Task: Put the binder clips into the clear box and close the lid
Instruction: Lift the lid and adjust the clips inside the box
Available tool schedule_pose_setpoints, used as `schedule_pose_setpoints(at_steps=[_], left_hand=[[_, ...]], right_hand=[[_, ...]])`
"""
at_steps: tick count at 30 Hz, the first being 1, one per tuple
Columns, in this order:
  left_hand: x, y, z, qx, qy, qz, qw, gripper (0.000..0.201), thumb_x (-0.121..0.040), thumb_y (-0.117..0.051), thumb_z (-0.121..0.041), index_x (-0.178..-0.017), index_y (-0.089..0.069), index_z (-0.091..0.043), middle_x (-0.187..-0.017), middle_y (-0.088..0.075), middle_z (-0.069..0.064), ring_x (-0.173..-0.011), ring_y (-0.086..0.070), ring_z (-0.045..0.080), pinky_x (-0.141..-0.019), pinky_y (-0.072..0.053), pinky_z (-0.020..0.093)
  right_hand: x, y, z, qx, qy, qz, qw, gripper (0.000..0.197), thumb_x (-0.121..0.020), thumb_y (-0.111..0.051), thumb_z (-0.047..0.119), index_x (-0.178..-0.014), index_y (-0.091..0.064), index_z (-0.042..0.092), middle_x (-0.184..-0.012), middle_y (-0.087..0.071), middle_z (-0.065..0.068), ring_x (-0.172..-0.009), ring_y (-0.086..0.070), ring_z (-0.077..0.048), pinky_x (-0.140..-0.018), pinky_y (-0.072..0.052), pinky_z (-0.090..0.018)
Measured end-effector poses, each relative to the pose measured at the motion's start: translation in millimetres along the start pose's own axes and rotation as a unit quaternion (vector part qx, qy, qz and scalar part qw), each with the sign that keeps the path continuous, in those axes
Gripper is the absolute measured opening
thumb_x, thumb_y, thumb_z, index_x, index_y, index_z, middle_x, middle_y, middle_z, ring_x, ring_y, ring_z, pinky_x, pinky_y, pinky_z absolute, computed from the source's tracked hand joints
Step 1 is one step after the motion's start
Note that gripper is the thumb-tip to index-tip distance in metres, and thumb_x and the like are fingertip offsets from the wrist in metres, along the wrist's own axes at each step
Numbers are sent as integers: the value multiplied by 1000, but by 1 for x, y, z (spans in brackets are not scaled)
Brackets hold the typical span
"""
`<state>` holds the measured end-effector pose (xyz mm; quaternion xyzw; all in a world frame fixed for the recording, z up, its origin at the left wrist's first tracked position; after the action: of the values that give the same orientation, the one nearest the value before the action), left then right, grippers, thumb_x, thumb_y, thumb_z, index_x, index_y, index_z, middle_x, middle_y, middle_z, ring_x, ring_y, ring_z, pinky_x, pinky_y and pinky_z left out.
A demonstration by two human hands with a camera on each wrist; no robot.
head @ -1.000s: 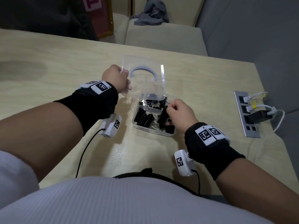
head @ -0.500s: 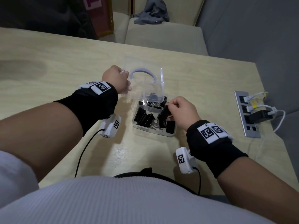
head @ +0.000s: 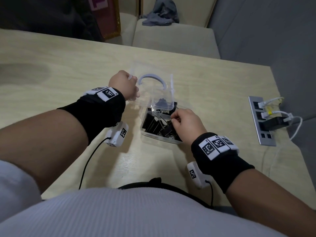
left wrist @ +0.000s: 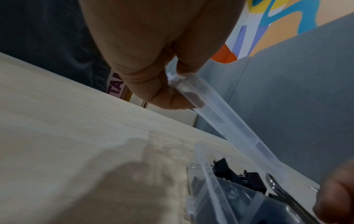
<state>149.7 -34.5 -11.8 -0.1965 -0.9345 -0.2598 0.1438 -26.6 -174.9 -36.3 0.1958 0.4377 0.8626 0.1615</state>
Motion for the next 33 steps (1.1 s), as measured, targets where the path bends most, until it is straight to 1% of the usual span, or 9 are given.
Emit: schedule_pose_setpoints(at_steps=[4,7,9,15,18,22,25,28,33], left_hand=[[0,-1,1,9,1,4,1000,12,-100,-42,-20,-106,-43,-10,-85,-64,16,-48,-57,20,-44,-45,25],[1,-3,-1,2,-8,6,1000,10,-100,-42,-20,-105,-42,-11,-86,-64,16,-49,-58,20,-46,-45,28],[1,-4,0,-1,-8,6,1000,11,-100,-42,-21,-105,-42,-11,-86,-65,15,-48,-57,19,-42,-45,24],[1,-5,0,3,-9,6,1000,14,-100,-42,-20,-108,-45,-9,-80,-64,13,-47,-58,19,-41,-44,23],[1,-4,-1,2,-6,6,1000,16,-100,-41,-19,-111,-46,-8,-83,-63,14,-47,-55,18,-39,-42,22],[2,-4,-1,-2,-2,10,1000,26,-100,-41,-18,-121,-47,-4,-74,-61,9,-46,-54,18,-34,-40,18],[3,-3,-2,5,0,11,1000,24,-101,-41,-18,-119,-46,-5,-81,-62,14,-47,-54,19,-33,-40,17],[5,-2,-4,14,2,9,1000,20,-100,-42,-18,-117,-45,-7,-83,-61,14,-49,-54,20,-44,-42,27],[6,-3,-6,28,3,14,1000,9,-100,-41,-16,-107,-42,-9,-88,-60,17,-51,-54,21,-48,-41,28]], right_hand=[[1,3,0,16,14,11,1000,13,-87,-57,27,-96,-63,20,-102,-57,-1,-89,-59,-18,-81,-46,-28],[5,-13,2,82,13,70,994,35,-80,-60,51,-100,-58,23,-98,-54,4,-91,-55,-18,-81,-48,-35],[7,-20,7,121,21,79,989,46,-76,-61,58,-103,-54,22,-102,-55,2,-94,-53,-20,-82,-48,-38],[5,-20,15,146,32,58,987,26,-86,-56,32,-106,-55,14,-109,-57,-8,-94,-56,-27,-71,-40,-32],[3,-15,14,113,34,45,992,16,-88,-54,22,-101,-59,16,-106,-59,-7,-91,-58,-27,-71,-41,-31],[-2,-1,16,34,30,22,999,11,-87,-59,20,-95,-67,21,-101,-60,-1,-89,-58,-18,-78,-45,-27],[-8,14,12,16,21,14,1000,12,-87,-59,20,-94,-69,23,-100,-64,1,-90,-59,-17,-79,-46,-27],[-11,15,3,40,2,53,998,14,-88,-59,19,-93,-71,23,-99,-68,2,-93,-60,-17,-76,-42,-24],[-6,6,-7,103,-14,63,993,17,-89,-57,20,-99,-71,19,-110,-62,-5,-97,-59,-22,-77,-40,-24]])
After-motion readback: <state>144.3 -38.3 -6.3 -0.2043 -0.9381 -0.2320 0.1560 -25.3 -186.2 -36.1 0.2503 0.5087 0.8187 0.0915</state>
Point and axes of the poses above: each hand's wrist, its own x-axis away from the middle knuckle, its own y-axis out of the back of the hand, z = x × y, the point moved 8 cm from there along -x, towards the middle knuckle
